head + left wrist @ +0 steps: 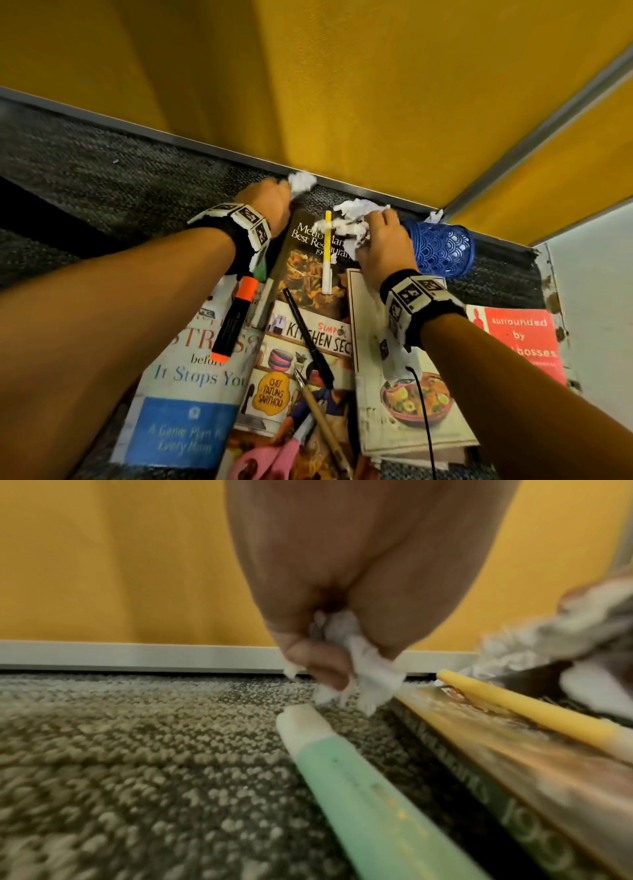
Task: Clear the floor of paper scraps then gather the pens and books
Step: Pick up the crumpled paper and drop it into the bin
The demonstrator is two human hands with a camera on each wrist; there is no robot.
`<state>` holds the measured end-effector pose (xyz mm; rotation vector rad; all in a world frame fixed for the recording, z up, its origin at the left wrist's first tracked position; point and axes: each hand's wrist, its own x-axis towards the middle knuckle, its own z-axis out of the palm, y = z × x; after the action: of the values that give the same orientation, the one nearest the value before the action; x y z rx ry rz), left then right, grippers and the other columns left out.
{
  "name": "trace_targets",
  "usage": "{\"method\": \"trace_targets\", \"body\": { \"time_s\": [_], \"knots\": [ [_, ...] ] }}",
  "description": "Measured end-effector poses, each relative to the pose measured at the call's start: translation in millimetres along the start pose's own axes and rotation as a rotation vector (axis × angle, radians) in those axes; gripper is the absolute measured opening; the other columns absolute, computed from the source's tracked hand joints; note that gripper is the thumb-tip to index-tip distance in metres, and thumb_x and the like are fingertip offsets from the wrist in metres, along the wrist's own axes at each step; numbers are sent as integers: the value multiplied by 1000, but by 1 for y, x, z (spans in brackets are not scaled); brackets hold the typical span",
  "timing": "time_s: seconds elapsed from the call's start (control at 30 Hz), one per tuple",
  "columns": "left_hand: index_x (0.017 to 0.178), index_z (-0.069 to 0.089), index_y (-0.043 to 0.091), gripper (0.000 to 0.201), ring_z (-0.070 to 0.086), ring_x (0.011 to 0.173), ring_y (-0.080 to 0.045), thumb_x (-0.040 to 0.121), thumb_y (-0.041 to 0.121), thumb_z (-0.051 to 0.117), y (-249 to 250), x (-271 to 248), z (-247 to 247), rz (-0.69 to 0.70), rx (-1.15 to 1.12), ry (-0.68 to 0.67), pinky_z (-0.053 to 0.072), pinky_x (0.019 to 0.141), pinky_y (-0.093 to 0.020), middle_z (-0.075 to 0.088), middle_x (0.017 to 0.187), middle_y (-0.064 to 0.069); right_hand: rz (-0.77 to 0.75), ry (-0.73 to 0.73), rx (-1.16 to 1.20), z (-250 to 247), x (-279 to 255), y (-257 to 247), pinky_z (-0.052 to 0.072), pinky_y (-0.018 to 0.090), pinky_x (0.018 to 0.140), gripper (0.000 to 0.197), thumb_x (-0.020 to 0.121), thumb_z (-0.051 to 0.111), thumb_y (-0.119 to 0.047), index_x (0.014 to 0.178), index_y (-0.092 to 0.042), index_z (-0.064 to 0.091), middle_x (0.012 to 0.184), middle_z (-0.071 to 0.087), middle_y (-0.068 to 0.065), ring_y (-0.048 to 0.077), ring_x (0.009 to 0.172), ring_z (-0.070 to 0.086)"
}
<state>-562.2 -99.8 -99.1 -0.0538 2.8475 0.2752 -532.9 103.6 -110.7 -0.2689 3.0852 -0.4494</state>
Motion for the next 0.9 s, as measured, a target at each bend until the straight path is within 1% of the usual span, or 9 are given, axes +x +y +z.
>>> {"method": "trace_targets", "body": {
  "time_s": [0.1, 0.17, 0.23, 0.33, 0.43, 0.57, 0.67, 0.77, 0.9],
  "knots": [
    [131, 42, 7, 45, 64, 93, -39, 93, 22, 60, 18, -7, -14, 47, -124, 180, 49, 72, -42, 64, 101, -17, -7, 201, 216, -30, -2, -7, 43, 31, 80, 34, 86, 59, -9, 119, -5, 49, 114, 50, 8, 18, 92, 47],
    [130, 36, 6, 47, 59, 69, -26, 92, 15, 62, 34, -9, -21, 130, -178, 206, 46, 61, -33, 56, 76, -4, -7, 288, 325, -54, -1, -1, 41, 26, 78, 35, 87, 59, -10, 121, -8, 51, 110, 57, 6, 15, 89, 51],
    [129, 35, 7, 45, 53, 60, -19, 92, 11, 60, 52, -3, -24, 197, -175, 175, 47, 56, -31, 50, 68, 1, -11, 376, 394, -80, -3, 14, 48, 26, 72, 34, 86, 60, -12, 120, -12, 54, 105, 63, 5, 15, 82, 57],
    [122, 54, 8, 31, 60, 90, -31, 90, 8, 55, 74, 6, -18, 289, -48, 128, 46, 73, -38, 63, 96, -10, 89, 469, 413, -107, -13, 50, 41, 3, 61, 36, 86, 60, -10, 122, -16, 58, 102, 63, -4, 1, 70, 55],
    [113, 65, 9, 30, 47, 119, -37, 85, 4, 57, 92, 9, -3, 337, 42, 105, 42, 100, -48, 57, 124, -16, 273, 495, 347, -119, -27, 98, 40, 13, 69, 37, 87, 59, -13, 123, -20, 60, 98, 64, 2, 16, 78, 57],
    [122, 57, 5, 41, 48, 114, -35, 83, -2, 49, 109, -5, 11, 391, 16, 46, 43, 97, -45, 57, 120, -17, 505, 257, 51, -107, -40, 159, 47, 40, 86, 44, 88, 59, -20, 131, -21, 52, 113, 64, 23, 38, 102, 60],
    [149, 23, 15, 75, 44, 123, -39, 83, -6, 52, 109, -17, 20, 382, -67, -66, 46, 98, -48, 37, 141, -23, 386, 1, -148, -89, -36, 173, 49, 47, 91, 61, 85, 62, -17, 141, -21, 39, 127, 51, 25, 43, 108, 57],
    [154, -1, 35, 92, 33, 133, -40, 89, 6, 56, 104, -29, 29, 405, 13, -191, 45, 103, -53, 16, 152, -21, 270, -227, -156, -67, -21, 170, 49, 49, 99, 83, 78, 71, -16, 147, -29, 26, 147, 28, 19, 42, 119, 53],
    [146, 35, 24, 50, 29, 135, -35, 98, 24, 48, 97, -38, 32, 441, 212, -174, 35, 109, -45, 21, 148, -19, 235, -317, -211, -36, -9, 171, 40, 47, 109, 81, 82, 70, -25, 150, -23, 25, 150, 30, 18, 40, 130, 42]
  ]
}}
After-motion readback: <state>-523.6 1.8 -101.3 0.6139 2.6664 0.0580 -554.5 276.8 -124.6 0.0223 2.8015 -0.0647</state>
